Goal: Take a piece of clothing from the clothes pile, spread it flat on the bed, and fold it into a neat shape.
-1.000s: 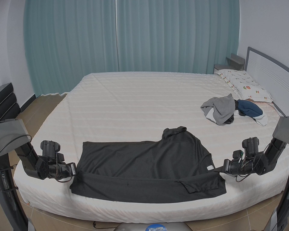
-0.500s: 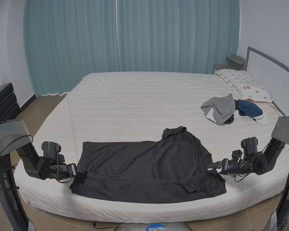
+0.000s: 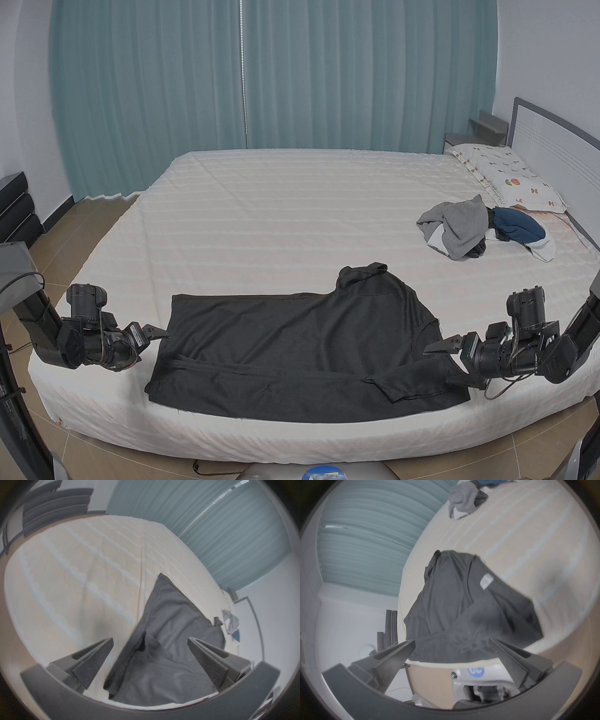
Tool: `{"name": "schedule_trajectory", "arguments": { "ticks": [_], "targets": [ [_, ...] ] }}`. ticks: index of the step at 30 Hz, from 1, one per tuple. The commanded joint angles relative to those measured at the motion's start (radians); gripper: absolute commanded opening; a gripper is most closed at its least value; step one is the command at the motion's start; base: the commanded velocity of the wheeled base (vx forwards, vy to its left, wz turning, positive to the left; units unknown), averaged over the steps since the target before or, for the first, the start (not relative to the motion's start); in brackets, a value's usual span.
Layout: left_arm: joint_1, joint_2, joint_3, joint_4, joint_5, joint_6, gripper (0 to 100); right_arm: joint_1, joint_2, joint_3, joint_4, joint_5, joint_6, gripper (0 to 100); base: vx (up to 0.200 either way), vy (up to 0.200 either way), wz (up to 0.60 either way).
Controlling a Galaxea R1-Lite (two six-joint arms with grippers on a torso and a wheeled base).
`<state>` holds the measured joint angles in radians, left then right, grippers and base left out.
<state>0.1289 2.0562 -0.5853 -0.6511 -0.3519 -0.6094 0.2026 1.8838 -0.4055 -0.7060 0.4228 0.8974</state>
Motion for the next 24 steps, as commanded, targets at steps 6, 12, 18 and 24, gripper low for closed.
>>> {"name": "schedule_trajectory", "arguments": {
  "ticks": [6,12,18,24],
  "targets": [
    [0.012,-0.064,0.084,-0.038,-0.113,-0.135,100,0.170,0.037,0.059,-0.004,-0.159,0.150,100,0.000,0.000,0.00],
    [0.015,-0.027,0.108,-0.094,-0.108,-0.135,100,0.178,0.118,0.062,-0.095,-0.206,0.205,100,0.000,0.000,0.00],
    [0.015,0.002,0.131,-0.144,-0.104,-0.133,100,0.176,0.186,0.063,-0.178,-0.249,0.224,100,0.000,0.000,0.00],
    [0.015,0.004,0.137,-0.156,-0.102,-0.132,100,0.175,0.210,0.065,-0.205,-0.272,0.224,100,0.000,0.000,0.00]
  ]
}}
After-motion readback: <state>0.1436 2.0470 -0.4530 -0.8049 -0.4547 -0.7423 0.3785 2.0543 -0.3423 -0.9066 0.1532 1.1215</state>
